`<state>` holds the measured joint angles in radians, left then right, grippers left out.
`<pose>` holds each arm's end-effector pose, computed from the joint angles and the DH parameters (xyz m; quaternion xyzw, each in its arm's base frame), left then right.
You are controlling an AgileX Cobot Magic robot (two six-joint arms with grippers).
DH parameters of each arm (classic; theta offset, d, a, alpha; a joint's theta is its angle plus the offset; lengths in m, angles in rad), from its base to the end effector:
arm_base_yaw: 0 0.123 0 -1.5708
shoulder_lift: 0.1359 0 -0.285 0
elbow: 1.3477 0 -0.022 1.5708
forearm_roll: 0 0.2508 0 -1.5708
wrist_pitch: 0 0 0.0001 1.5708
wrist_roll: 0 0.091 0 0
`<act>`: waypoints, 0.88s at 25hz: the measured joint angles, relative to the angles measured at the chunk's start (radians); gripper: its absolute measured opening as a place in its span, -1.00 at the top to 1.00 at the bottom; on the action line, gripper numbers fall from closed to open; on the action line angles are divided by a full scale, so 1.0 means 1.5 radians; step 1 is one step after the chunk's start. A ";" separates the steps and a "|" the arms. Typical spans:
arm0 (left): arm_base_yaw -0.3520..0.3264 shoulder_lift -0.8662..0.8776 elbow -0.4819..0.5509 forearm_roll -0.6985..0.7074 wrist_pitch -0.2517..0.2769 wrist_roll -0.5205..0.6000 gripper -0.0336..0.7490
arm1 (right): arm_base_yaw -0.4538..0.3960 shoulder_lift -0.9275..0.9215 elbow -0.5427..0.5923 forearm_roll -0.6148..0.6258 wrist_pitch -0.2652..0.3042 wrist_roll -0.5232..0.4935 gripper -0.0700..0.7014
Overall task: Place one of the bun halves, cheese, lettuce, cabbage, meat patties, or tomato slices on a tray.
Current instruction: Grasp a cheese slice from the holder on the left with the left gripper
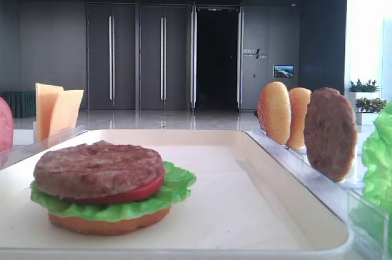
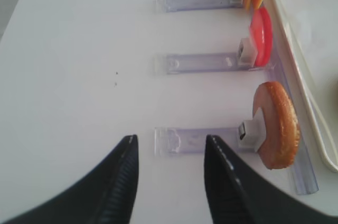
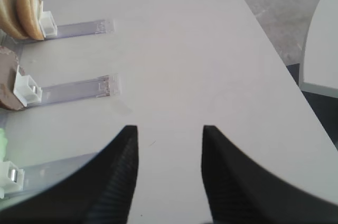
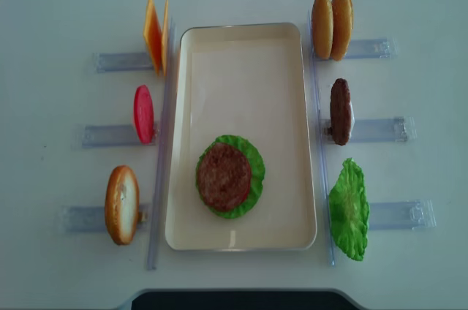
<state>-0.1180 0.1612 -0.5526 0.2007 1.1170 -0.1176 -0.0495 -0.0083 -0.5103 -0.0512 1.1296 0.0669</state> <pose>0.0141 0.0148 0.2886 -0.0011 0.8888 0.0469 0.4559 -0.0105 -0.0037 0.2746 0.0525 0.8642 -0.0212 0.5000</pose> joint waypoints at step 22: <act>0.000 0.819 -0.432 -0.045 -0.114 -0.039 0.10 | 0.000 0.000 0.000 0.000 0.000 0.000 0.09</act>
<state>-0.1180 1.3896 -1.1999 0.1325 0.9463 -0.1760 -0.0495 -0.0083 -0.5103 -0.0512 1.1303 0.0669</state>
